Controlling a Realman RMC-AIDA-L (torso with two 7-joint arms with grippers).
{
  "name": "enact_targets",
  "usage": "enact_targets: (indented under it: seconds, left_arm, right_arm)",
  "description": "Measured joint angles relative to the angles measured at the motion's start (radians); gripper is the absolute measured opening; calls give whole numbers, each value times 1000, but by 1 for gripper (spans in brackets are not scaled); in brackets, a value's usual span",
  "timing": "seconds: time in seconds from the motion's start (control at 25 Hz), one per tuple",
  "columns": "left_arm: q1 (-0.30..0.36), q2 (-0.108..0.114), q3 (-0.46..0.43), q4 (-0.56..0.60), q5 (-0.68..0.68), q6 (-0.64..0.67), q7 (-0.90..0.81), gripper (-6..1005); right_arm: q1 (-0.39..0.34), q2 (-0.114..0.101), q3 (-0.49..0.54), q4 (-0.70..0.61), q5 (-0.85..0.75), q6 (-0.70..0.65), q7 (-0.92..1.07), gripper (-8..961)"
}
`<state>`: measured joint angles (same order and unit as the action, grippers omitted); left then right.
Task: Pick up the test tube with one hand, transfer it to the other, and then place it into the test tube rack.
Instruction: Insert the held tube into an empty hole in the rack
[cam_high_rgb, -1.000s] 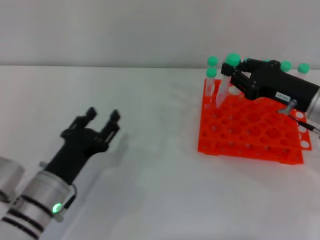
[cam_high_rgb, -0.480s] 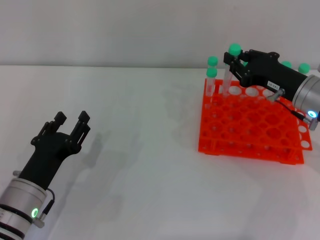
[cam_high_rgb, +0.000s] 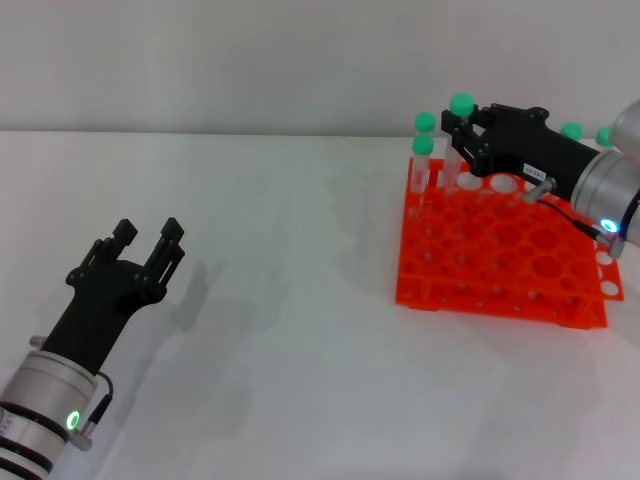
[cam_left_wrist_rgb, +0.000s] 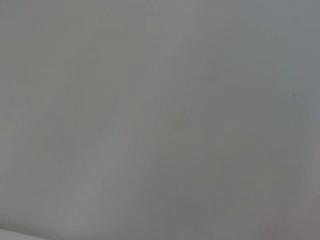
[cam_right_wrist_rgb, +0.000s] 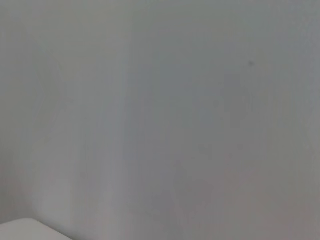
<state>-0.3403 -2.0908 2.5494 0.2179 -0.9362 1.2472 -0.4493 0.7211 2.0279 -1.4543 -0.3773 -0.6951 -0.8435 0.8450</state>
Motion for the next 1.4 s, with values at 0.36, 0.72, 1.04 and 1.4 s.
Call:
enact_targets:
  seconds: [0.36, 0.72, 1.04, 1.4]
  left_arm:
    - [-12, 0, -5, 0, -2, -6, 0, 655]
    - [-26, 0, -6, 0, -3, -8, 3, 654]
    - [-28, 0, -6, 0, 3, -17, 4, 654]
    - [-26, 0, -2, 0, 5, -17, 3, 653]
  right_arm:
    - [23, 0, -8, 16, 10, 50, -22, 201]
    - [27, 0, -20, 46, 11, 55, -24, 201]
    - [32, 0, -58, 64, 11, 66, -28, 200]
    - [31, 0, -112, 55, 11, 91, -20, 230]
